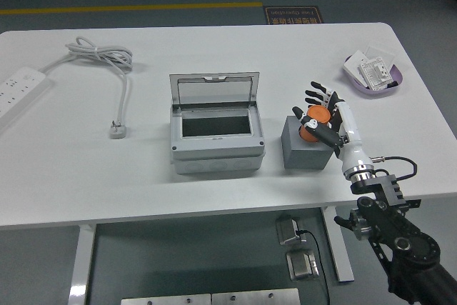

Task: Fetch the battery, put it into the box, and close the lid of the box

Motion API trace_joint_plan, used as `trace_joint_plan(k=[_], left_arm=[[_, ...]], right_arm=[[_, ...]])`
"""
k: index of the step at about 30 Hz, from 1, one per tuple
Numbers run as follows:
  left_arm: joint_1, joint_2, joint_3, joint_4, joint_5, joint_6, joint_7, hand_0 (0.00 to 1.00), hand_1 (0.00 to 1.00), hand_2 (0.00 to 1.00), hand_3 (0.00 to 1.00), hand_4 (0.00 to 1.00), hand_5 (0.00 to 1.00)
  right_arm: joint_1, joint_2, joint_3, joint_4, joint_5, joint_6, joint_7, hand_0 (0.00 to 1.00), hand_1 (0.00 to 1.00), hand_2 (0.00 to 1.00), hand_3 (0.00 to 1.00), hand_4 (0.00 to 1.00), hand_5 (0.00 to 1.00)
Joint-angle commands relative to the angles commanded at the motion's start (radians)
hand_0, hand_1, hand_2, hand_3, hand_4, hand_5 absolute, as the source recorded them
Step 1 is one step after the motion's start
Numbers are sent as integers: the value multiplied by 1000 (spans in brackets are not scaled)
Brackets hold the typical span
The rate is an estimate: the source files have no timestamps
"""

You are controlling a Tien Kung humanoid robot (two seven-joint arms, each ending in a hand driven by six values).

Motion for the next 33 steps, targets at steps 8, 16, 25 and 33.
trace_joint_plan(k=[8, 16, 25, 33], left_arm=[[0, 0, -1, 0, 1, 0, 0, 573, 358, 594, 642, 713, 244], [0, -1, -3, 0, 3, -1, 0, 573, 358, 594, 641, 712, 240], [1, -1, -5, 0, 6, -1, 0, 573, 358, 594, 641, 712, 238], [1, -1, -5, 0, 8, -1, -1, 573, 364, 593, 640, 712, 236]], right_arm=[[-2, 2, -4, -5, -4, -4, -5, 697, 730, 754, 816, 770, 135], [-2, 2, -8, -9, -9, -7, -9, 679, 714, 747, 815, 649, 54], [-2, 2, -9, -13, -10, -4, -13, 677, 711, 747, 814, 571, 20], [-2, 1, -11, -15, 1, 4, -17, 675, 708, 725, 793, 270, 2]])
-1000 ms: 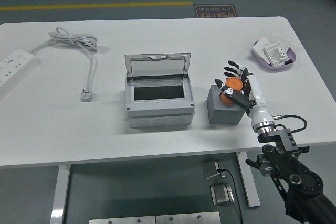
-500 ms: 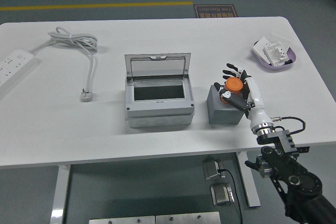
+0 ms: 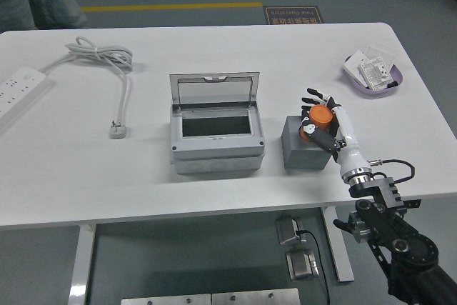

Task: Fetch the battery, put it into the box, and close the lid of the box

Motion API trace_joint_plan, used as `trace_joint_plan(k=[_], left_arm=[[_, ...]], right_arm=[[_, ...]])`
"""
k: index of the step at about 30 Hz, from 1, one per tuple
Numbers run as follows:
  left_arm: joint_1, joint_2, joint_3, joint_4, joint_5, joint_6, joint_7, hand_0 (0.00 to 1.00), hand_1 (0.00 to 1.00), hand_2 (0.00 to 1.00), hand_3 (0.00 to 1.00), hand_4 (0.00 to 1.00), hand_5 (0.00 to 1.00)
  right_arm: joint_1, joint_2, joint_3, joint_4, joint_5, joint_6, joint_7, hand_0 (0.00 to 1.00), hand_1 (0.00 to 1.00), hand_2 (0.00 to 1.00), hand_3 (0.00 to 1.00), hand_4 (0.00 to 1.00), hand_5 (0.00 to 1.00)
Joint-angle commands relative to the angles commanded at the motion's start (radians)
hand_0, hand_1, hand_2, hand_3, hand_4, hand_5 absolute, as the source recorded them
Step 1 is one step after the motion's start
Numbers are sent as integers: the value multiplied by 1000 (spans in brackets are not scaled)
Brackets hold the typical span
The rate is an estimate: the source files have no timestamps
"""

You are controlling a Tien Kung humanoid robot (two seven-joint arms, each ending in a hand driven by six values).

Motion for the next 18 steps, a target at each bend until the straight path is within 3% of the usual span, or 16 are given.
trace_joint_plan(k=[3, 4, 10, 11, 16, 17, 18], left_arm=[[0, 0, 0, 0, 1, 0, 0, 573, 364, 593, 640, 712, 236], [0, 0, -1, 0, 1, 0, 0, 573, 364, 593, 641, 712, 235], [0, 0, -1, 0, 2, 1, 0, 573, 364, 593, 641, 712, 235], [0, 0, -1, 0, 1, 1, -1, 574, 365, 593, 640, 712, 233], [0, 0, 0, 0, 1, 1, 0, 574, 365, 593, 640, 712, 233], [0, 0, 1, 0, 0, 1, 0, 576, 365, 593, 640, 713, 233], [0, 0, 1, 0, -1, 1, 0, 576, 365, 593, 640, 713, 233]], right_arm=[[0, 0, -2, 1, 5, -3, 0, 675, 708, 725, 793, 270, 2], [0, -1, -3, 1, 5, -3, -1, 682, 701, 691, 667, 57, 40], [1, -1, -3, 3, 9, -7, -11, 682, 701, 691, 667, 57, 40], [1, -1, -3, 4, 9, -7, -13, 675, 666, 596, 501, 2, 125], [1, -1, -3, 7, 11, -5, -23, 675, 666, 596, 501, 2, 125], [1, -2, -3, 9, 11, -4, -25, 645, 614, 520, 401, 2, 53], [1, -2, -3, 9, 11, -4, -25, 645, 614, 520, 401, 2, 53]])
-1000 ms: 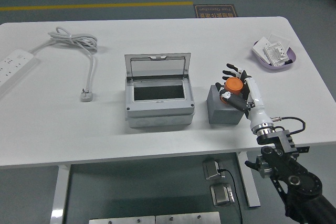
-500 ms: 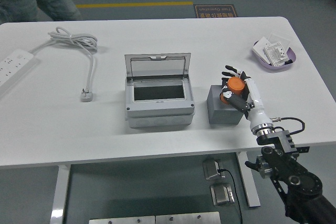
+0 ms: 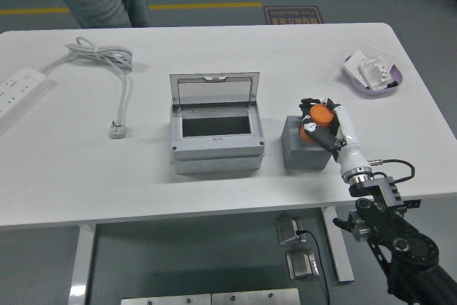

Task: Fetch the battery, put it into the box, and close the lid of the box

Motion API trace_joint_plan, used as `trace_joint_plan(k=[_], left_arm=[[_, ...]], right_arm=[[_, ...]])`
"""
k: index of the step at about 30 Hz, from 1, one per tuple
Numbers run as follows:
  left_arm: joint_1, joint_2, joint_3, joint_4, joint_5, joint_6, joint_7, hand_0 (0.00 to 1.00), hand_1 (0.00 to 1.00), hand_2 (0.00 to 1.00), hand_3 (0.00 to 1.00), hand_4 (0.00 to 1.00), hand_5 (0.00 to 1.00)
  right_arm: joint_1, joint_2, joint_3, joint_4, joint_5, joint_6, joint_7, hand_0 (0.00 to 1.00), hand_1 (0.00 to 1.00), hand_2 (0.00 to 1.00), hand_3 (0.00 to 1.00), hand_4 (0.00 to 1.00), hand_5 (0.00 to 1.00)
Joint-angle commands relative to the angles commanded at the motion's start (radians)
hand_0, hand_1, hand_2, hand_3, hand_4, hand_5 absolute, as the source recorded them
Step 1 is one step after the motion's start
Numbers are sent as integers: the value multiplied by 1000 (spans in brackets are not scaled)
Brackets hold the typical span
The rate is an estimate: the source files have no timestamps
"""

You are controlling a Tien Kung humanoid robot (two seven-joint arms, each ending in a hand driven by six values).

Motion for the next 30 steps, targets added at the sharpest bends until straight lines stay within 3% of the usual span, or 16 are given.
trace_joint_plan(k=[3, 4, 10, 22, 30], left_arm=[[0, 0, 0, 0, 0, 0, 0, 576, 365, 593, 640, 713, 233], [0, 0, 0, 0, 0, 0, 0, 577, 365, 594, 641, 714, 232], [1, 0, 1, 0, -1, 1, 0, 579, 366, 593, 640, 713, 232], [0, 1, 3, 0, -4, 1, -1, 582, 366, 593, 641, 714, 230], [0, 1, 2, 0, -3, 2, -1, 585, 369, 594, 642, 716, 230]], right_arm=[[1, -2, 0, 6, -2, 0, -3, 645, 614, 520, 401, 2, 53], [1, -3, 1, 9, -3, 1, -4, 604, 536, 460, 328, 2, 2], [2, -8, 5, 24, -8, 3, -9, 597, 515, 428, 300, 2, 2], [22, -25, 11, 51, -23, 5, -20, 596, 508, 405, 280, 2, 2], [52, -43, -19, 104, -87, 5, -58, 600, 509, 401, 274, 2, 2]])
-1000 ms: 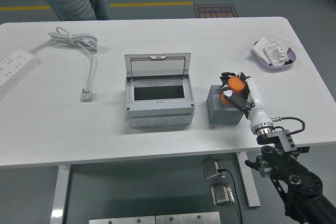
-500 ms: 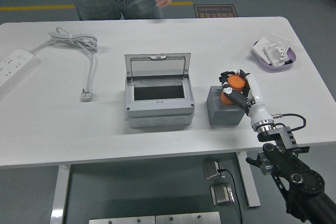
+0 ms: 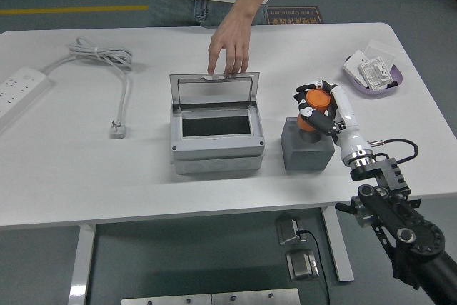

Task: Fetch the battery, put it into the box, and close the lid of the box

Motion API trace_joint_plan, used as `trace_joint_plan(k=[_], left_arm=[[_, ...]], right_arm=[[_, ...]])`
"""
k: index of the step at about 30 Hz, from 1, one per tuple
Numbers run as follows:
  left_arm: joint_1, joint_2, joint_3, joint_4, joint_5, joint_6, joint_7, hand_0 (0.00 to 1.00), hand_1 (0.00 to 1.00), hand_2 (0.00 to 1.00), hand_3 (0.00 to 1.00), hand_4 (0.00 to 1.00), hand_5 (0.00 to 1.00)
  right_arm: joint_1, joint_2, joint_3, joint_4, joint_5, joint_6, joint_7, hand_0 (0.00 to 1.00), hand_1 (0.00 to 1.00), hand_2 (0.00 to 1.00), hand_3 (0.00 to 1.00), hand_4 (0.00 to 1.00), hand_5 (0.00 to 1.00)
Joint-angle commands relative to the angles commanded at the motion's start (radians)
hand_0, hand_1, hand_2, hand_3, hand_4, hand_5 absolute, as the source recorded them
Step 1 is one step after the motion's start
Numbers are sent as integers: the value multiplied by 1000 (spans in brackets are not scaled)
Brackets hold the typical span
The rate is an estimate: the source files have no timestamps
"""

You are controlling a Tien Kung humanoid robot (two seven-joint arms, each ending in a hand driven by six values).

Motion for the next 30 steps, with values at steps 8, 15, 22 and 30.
trace_joint_plan(k=[8, 15, 22, 30], left_arm=[[0, 1, -3, 0, 2, 0, 1, 586, 369, 594, 643, 716, 230], [-1, 4, -3, 0, 3, 1, 2, 586, 372, 594, 643, 716, 230], [-1, 5, -1, 0, 1, 1, 3, 587, 376, 595, 642, 716, 231], [-2, 7, 2, 0, -2, 2, 4, 588, 378, 595, 644, 716, 232]], right_arm=[[46, -7, -40, 45, -145, 47, -81, 597, 508, 400, 271, 2, 2], [95, -4, -65, 50, -272, 74, -149, 599, 508, 400, 269, 2, 2], [128, 0, -93, 44, -324, 84, -189, 594, 501, 398, 269, 2, 2], [150, 10, -123, 34, -359, 86, -218, 444, 359, 386, 269, 2, 2]])
